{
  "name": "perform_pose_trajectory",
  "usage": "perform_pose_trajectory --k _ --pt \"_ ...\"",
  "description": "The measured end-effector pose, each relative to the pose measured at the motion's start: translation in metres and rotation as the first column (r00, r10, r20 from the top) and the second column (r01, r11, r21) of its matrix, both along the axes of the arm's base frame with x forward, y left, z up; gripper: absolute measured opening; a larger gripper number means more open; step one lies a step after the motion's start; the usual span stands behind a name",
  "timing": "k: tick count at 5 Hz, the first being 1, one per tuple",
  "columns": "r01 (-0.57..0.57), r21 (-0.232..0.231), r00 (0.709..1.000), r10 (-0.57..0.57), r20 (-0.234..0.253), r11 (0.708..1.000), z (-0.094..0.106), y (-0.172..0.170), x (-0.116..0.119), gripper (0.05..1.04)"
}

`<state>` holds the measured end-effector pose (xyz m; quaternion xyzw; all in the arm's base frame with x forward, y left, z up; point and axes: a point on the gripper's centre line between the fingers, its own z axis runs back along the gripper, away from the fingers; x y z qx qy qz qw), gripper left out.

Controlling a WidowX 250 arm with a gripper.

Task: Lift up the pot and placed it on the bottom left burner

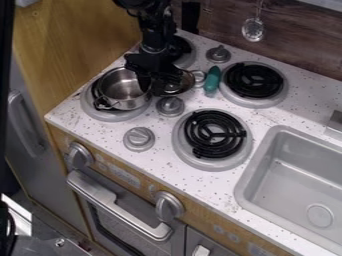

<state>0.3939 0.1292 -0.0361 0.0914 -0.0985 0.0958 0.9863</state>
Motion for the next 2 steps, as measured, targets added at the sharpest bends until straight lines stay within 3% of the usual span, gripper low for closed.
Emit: perform_pose_trajectory --k 1,2 --pt "0.005 0.004 1.0 -0.005 -0.025 1.0 0.0 -0.004 -0.002 0.836" --pt "-0.001 0.009 1.0 0.001 -0.017 1.0 0.017 -0.009 -0.002 1.003"
